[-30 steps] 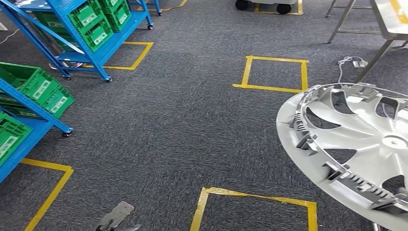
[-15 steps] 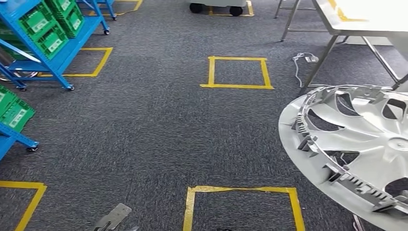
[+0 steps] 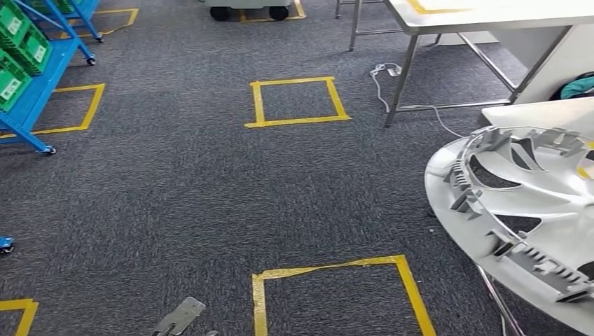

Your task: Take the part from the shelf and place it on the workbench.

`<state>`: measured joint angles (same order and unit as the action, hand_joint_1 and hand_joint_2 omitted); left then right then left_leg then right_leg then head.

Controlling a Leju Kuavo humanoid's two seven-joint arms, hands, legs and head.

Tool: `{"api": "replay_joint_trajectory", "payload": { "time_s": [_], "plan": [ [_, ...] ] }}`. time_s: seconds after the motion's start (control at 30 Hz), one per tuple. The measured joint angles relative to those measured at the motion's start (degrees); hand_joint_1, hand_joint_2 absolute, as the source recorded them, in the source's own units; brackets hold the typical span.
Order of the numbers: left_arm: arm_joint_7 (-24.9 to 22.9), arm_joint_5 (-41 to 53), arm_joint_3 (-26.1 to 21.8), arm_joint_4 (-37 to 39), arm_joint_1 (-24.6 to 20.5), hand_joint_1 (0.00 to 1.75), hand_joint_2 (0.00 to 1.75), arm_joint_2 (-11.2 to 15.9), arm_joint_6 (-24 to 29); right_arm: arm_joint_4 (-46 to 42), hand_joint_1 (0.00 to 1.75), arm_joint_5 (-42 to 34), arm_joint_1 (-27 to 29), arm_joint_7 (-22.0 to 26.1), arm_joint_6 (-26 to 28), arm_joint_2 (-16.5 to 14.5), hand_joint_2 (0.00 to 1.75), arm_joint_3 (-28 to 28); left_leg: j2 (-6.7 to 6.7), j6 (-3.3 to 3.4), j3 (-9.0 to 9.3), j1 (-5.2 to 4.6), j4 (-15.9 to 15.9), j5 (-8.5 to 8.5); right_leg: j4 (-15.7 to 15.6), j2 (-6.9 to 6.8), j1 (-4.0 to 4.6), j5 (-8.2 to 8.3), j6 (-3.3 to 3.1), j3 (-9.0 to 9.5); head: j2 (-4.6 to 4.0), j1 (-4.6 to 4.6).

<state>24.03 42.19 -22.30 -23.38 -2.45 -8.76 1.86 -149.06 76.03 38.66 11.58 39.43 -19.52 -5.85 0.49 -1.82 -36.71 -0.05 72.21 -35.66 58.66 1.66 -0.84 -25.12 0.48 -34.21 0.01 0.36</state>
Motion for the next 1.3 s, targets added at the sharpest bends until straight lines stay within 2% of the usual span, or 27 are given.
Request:
{"api": "replay_joint_trajectory", "payload": {
  "time_s": [0.03,0.07,0.1,0.17,0.23,0.3,0.33,0.37,0.43,0.5,0.53,0.57,0.6,0.67,0.73,0.8,0.87,0.9,0.97,1.0,1.03,1.07,1.1,1.17,1.23,1.27,1.3],
  "plan": [
    [0.0,0.2,-0.2,0.4,0.1,0.0,1.75,0.0,0.1,0.0,1.75,1.0,0.0,-0.8,0.0,0.0,1.75,0.4,-0.05,-0.06,-0.48,0.11,0.8,0.51,0.0,0.85,-0.02,0.1,0.08,-0.07,0.0,0.0],
    [-0.1,0.4,-0.3,0.7,0.1,0.0,1.75,0.0,0.1,0.0,1.75,1.9,-0.1,-1.4,0.0,-0.1,1.75,0.8,-0.21,-0.08,0.07,0.24,-0.7,2.1,0.0,1.69,-0.06,0.21,0.22,-0.1,-0.01,0.0],
    [-0.1,0.6,-0.4,1.0,0.0,0.0,1.75,0.0,0.1,0.0,1.75,2.4,-0.3,-1.9,0.0,-0.1,1.75,1.1,-0.73,-0.08,1.52,0.41,-4.0,4.37,0.0,2.5,-0.14,0.31,0.41,-0.11,-0.01,-0.01],
    [-0.2,0.9,-0.5,1.4,-0.2,0.0,1.75,-0.1,0.2,0.0,1.75,3.0,-0.7,-2.6,0.0,-0.1,1.75,1.4,-3.31,-0.12,4.78,0.88,-11.6,7.67,0.2,3.88,-0.21,0.52,0.94,-0.35,0.0,0.02],
    [-0.2,1.1,-0.7,1.7,-0.3,0.0,1.75,-0.2,0.2,0.0,1.75,3.1,-1.1,-3.0,0.0,-0.1,1.75,1.5,-5.01,0.17,6.08,0.93,-15.0,8.33,0.2,5.03,-0.38,0.93,1.76,-0.92,0.01,0.01],
    [-0.2,1.2,-0.9,1.7,-0.3,0.0,1.75,-0.4,0.2,-0.1,1.75,3.0,-1.4,-3.2,0.0,-0.1,1.75,1.5,-4.1,1.04,6.06,0.63,-15.3,8.56,-0.1,5.98,-0.77,1.41,2.63,-1.58,0.02,-0.01],
    [-0.2,1.3,-1.1,1.8,-0.3,0.0,1.75,-0.4,0.1,-0.1,1.75,2.9,-1.5,-3.3,0.0,-0.1,1.75,1.5,-3.47,1.53,6.05,0.55,-15.5,8.77,0.3,5.38,-0.8,1.15,2.87,-1.98,0.02,0.05],
    [-0.2,1.3,-1.3,1.8,-0.4,0.0,1.75,-0.5,0.1,-0.1,1.75,2.7,-1.7,-3.3,0.0,-0.1,1.75,1.5,-2.78,2.01,6.04,0.5,-15.7,8.96,1.6,4.04,-0.7,0.19,3.0,-2.75,0.02,0.27],
    [-0.2,1.4,-1.7,1.8,-0.2,0.0,1.75,-0.5,0.0,-0.1,1.75,2.0,-2.2,-3.2,0.0,-0.1,1.75,1.5,-1.23,2.64,5.96,0.22,-15.9,9.11,8.1,0.46,-0.33,-3.74,3.04,-5.51,0.02,0.62],
    [0.0,1.3,-2.1,1.8,0.3,0.0,1.75,-0.6,0.1,-0.1,1.75,0.9,-2.6,-2.7,0.0,-0.1,1.75,1.4,0.48,2.89,5.85,-0.13,-15.8,9.12,15.2,-1.0,-0.22,-7.14,3.1,-8.23,0.02,0.68],
    [0.1,1.3,-2.3,1.8,0.5,0.0,1.75,-0.6,0.1,-0.1,1.75,0.3,-2.6,-2.4,0.0,-0.1,1.75,1.4,1.27,2.92,5.81,-0.24,-15.8,9.12,16.4,-1.2,-0.22,-7.4,3.09,-8.32,0.02,0.67],
    [0.3,1.3,-2.5,1.8,0.6,0.0,1.75,-0.7,0.2,-0.1,1.75,-0.2,-2.6,-2.1,0.0,-0.1,1.75,1.4,1.99,2.93,5.8,-0.31,-15.8,9.11,15.2,-1.39,-0.2,-6.64,3.03,-7.23,0.02,0.68],
    [0.4,1.3,-2.7,1.8,0.7,0.0,1.75,-0.7,0.3,-0.1,1.75,-0.7,-2.6,-1.8,0.0,-0.1,1.75,1.4,2.64,2.9,5.85,-0.34,-15.8,9.1,11.9,-1.82,-0.15,-5.14,2.91,-5.01,0.02,0.68],
    [0.6,1.4,-3.0,1.8,0.8,0.0,1.75,-0.8,0.4,-0.1,1.75,-1.3,-2.7,-1.3,0.0,-0.1,1.75,1.3,3.74,2.67,6.02,-0.52,-15.7,8.95,3.7,-3.98,0.18,-2.67,2.51,0.1,0.02,0.66],
    [0.5,1.5,-3.2,1.8,0.8,0.0,1.75,-0.8,0.4,-0.1,1.75,-1.8,-2.7,-0.7,0.0,-0.1,1.75,1.3,4.58,2.19,6.14,-0.73,-15.6,8.92,-0.1,-5.04,0.54,-1.88,2.03,2.32,0.02,0.59],
    [0.3,1.5,-3.4,1.6,0.8,0.0,1.75,-0.9,0.4,-0.1,1.75,-2.2,-2.7,-0.2,0.0,-0.1,1.75,1.2,5.41,1.58,6.2,-0.73,-15.6,9.0,-0.1,-3.85,0.61,-1.51,1.46,2.06,0.02,0.57],
    [0.0,1.6,-3.5,1.3,0.9,0.0,1.75,-0.9,0.2,-0.1,1.75,-3.0,-2.6,0.6,0.0,-0.1,1.75,1.1,4.17,0.86,5.77,-0.51,-14.4,7.76,-0.5,-2.76,0.35,-1.07,0.74,1.94,0.02,0.44],
    [-0.1,1.6,-3.6,1.1,0.9,0.0,1.75,-0.9,0.0,-0.1,1.75,-3.3,-2.6,1.1,0.0,-0.1,1.75,1.1,2.86,0.52,4.86,-0.38,-12.2,6.23,-0.7,-2.22,0.14,-0.84,0.41,1.98,0.02,0.32],
    [-0.4,1.6,-3.7,0.9,1.2,0.0,1.75,-0.9,-0.2,0.0,1.75,-3.9,-2.6,1.7,0.0,-0.1,1.75,1.0,0.53,0.09,1.5,-0.07,-4.7,2.35,-0.7,-1.05,-0.04,-0.56,0.04,1.6,0.02,0.06],
    [-0.5,1.6,-3.8,0.8,1.3,0.0,1.75,-0.9,-0.2,0.0,1.75,-4.0,-2.6,1.8,0.0,-0.1,1.75,0.9,0.14,-0.05,-0.14,0.06,-1.3,1.1,-0.7,-0.34,-0.06,-0.46,0.0,1.41,0.02,0.02],
    [-0.5,1.6,-3.9,0.7,1.5,0.0,1.75,-0.9,-0.3,0.0,1.75,-4.0,-2.6,1.9,0.0,-0.2,1.75,0.8,-0.02,-0.15,-1.07,0.16,0.6,0.89,-0.7,0.43,-0.09,-0.36,0.02,1.29,0.02,0.0],
    [-0.5,1.6,-3.9,0.7,1.6,0.0,1.75,-0.9,-0.3,0.0,1.75,-4.1,-2.6,1.9,0.0,-0.2,1.75,0.8,-0.13,-0.22,-0.96,0.27,0.4,1.82,-0.7,1.22,-0.14,-0.25,0.12,1.22,0.02,0.02],
    [-0.5,1.6,-4.1,0.5,1.7,0.0,1.75,-0.9,-0.3,0.0,1.75,-4.1,-2.6,1.9,0.0,-0.2,1.75,0.7,-0.39,-0.28,0.2,0.42,-2.0,3.65,-0.7,1.98,-0.22,-0.16,0.27,1.22,0.02,0.02],
    [-0.5,1.6,-4.2,0.3,1.7,0.0,1.75,-0.9,-0.3,0.0,1.75,-4.1,-2.6,1.9,0.0,-0.2,1.75,0.6,-2.62,-0.52,3.94,0.98,-9.7,7.37,-0.5,3.37,-0.3,-0.04,0.8,1.07,0.02,0.0],
    [-0.5,1.6,-4.3,0.2,1.7,0.0,1.75,-1.0,-0.3,0.0,1.75,-4.2,-2.6,1.9,0.0,-0.2,1.75,0.6,-4.82,-0.32,6.11,1.33,-14.6,8.53,-0.3,4.62,-0.34,0.19,1.58,0.48,0.02,-0.04],
    [-0.5,1.6,-4.4,0.2,1.7,0.0,1.75,-1.0,-0.3,0.0,1.75,-4.3,-2.6,2.0,0.0,-0.2,1.75,0.5,-5.11,0.02,6.3,1.26,-15.3,8.38,-0.3,5.22,-0.42,0.4,2.03,0.15,0.02,-0.08],
    [-0.5,1.6,-4.4,0.0,1.7,0.0,1.75,-1.1,-0.4,0.0,1.75,-4.5,-2.5,2.3,0.0,-0.2,1.75,0.5,-4.52,0.56,6.22,1.16,-15.4,8.41,-0.5,5.82,-0.62,0.66,2.44,-0.23,0.02,-0.11]
  ]
}}
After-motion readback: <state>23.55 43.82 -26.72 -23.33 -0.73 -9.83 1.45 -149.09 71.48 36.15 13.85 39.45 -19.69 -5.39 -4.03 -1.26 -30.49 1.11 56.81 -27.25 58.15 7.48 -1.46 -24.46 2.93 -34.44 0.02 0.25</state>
